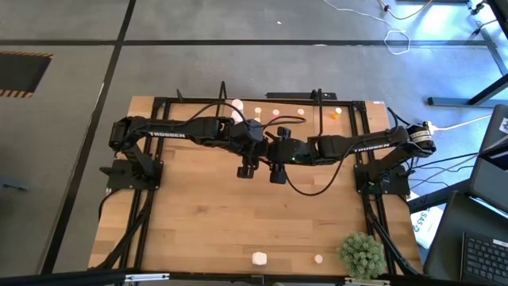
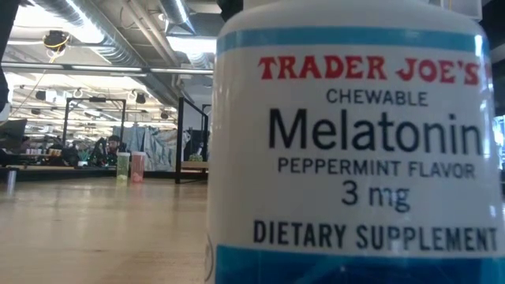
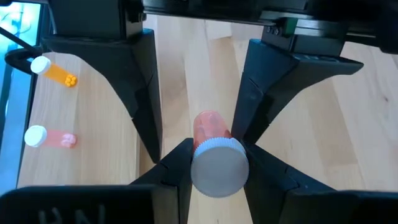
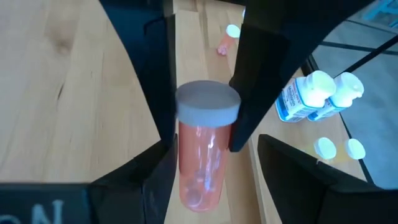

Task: Pick and place medicine bottles onto shelf by color
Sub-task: Put the bottom red pill bottle on the shelf aligned with the other red pill bottle

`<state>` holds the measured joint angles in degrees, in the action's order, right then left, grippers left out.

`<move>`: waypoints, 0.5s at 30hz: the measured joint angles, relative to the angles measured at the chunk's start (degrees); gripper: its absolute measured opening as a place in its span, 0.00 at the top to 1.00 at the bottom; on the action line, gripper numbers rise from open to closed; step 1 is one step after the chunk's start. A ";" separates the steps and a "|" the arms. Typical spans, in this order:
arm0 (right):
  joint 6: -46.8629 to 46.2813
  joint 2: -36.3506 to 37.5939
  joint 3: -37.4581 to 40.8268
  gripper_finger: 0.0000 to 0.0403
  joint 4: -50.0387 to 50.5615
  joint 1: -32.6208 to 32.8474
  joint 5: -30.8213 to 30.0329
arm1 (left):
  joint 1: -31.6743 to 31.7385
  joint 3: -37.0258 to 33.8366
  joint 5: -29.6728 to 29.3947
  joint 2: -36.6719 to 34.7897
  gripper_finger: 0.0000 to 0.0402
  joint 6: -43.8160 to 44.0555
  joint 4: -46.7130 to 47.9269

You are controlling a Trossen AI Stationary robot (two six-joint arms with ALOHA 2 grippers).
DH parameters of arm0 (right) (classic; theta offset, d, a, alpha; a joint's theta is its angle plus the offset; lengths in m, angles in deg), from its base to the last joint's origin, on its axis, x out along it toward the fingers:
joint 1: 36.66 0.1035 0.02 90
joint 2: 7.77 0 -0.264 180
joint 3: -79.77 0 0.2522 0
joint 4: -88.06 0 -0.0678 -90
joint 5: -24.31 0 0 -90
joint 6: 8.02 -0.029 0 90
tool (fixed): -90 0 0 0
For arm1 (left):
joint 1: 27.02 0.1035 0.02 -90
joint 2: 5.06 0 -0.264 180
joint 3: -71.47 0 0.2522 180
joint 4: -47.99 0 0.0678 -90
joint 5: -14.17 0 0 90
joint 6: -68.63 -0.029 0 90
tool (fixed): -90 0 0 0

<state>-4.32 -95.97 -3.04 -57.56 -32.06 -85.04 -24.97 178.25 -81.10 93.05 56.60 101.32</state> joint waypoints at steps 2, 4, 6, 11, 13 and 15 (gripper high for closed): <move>0.00 0.00 0.00 0.46 -0.08 0.00 0.02 | 0.00 0.00 0.01 0.00 0.74 0.00 0.00; 0.00 0.00 0.00 0.48 -0.12 0.00 0.07 | 0.02 0.00 -0.02 0.00 0.74 0.00 0.00; -0.04 0.00 0.00 0.51 -0.07 0.00 0.10 | 0.02 0.00 -0.02 0.00 0.74 0.00 0.00; -0.02 0.00 0.00 0.59 -0.12 0.02 0.17 | 0.02 0.00 -0.12 0.00 0.74 0.00 0.00; -0.02 0.00 0.00 0.61 -0.10 0.02 0.17 | 0.04 0.00 -0.15 0.00 0.74 0.01 -0.02; -0.02 0.00 0.00 0.64 -0.10 0.02 0.19 | 0.04 0.00 -0.17 0.00 0.74 0.05 -0.02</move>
<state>-4.34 -95.97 -3.04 -57.67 -32.04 -84.85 -24.93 178.25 -81.27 93.05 56.64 101.30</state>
